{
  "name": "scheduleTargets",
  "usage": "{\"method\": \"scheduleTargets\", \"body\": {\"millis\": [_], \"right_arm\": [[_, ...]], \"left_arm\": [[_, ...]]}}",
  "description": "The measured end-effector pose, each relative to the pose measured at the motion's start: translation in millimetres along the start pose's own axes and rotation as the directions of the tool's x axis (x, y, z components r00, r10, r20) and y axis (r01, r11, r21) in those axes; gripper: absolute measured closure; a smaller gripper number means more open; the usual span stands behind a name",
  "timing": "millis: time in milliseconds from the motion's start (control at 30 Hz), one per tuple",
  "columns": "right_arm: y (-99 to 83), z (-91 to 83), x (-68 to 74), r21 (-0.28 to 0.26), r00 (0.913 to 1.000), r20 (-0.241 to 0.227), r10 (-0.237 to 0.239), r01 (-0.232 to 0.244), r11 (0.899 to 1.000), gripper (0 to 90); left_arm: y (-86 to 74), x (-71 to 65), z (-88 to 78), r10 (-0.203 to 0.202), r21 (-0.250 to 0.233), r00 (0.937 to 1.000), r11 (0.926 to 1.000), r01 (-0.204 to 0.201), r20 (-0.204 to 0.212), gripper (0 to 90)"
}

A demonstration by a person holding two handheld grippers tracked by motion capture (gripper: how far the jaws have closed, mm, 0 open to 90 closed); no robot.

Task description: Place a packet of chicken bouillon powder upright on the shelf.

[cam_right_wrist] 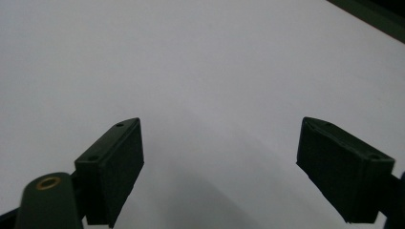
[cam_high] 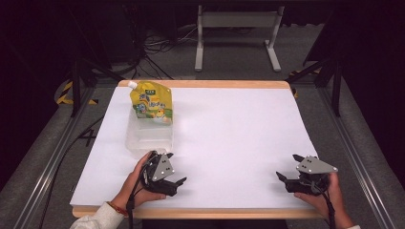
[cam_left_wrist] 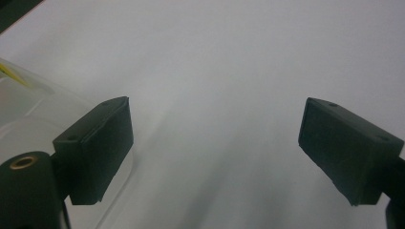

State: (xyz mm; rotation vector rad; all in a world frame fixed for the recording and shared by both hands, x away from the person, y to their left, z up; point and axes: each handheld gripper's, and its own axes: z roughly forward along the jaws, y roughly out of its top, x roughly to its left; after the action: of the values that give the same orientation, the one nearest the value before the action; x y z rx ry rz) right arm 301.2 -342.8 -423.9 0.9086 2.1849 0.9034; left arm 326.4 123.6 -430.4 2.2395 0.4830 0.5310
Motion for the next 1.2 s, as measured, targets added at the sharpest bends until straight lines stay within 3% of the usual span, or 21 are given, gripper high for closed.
{"method": "scheduleTargets", "body": {"millis": [233, 467, 767, 1200], "right_arm": [[-20.9, -5.7, 1.7, 0.017, 0.9977, 0.011, 0.066, -0.066, 0.998, 15.5], [-24.6, -9.0, -0.3, 0.007, 0.9953, 0.031, 0.092, -0.092, 0.996, 14.7], [-23.3, -7.4, 1.8, 0.007, 0.9970, 0.028, 0.072, -0.072, 0.997, 14.4], [-23.2, -8.8, 1.1, -0.006, 0.9961, 0.032, 0.082, -0.082, 0.997, 14.4]], "left_arm": [[-6.3, -0.2, -2.7, -0.009, 0.001, 1.0000, 1.0000, 0.009, 0.004, 11.7], [-7.7, 1.3, -2.5, -0.012, 0.000, 0.9999, 0.9999, 0.012, 0.005, 11.2], [-8.5, -0.1, -2.0, -0.003, 0.014, 0.9999, 0.9999, 0.003, 0.011, 10.8], [-8.1, 0.2, -1.5, -0.005, 0.014, 0.9999, 0.9999, 0.004, 0.015, 10.8]]}}
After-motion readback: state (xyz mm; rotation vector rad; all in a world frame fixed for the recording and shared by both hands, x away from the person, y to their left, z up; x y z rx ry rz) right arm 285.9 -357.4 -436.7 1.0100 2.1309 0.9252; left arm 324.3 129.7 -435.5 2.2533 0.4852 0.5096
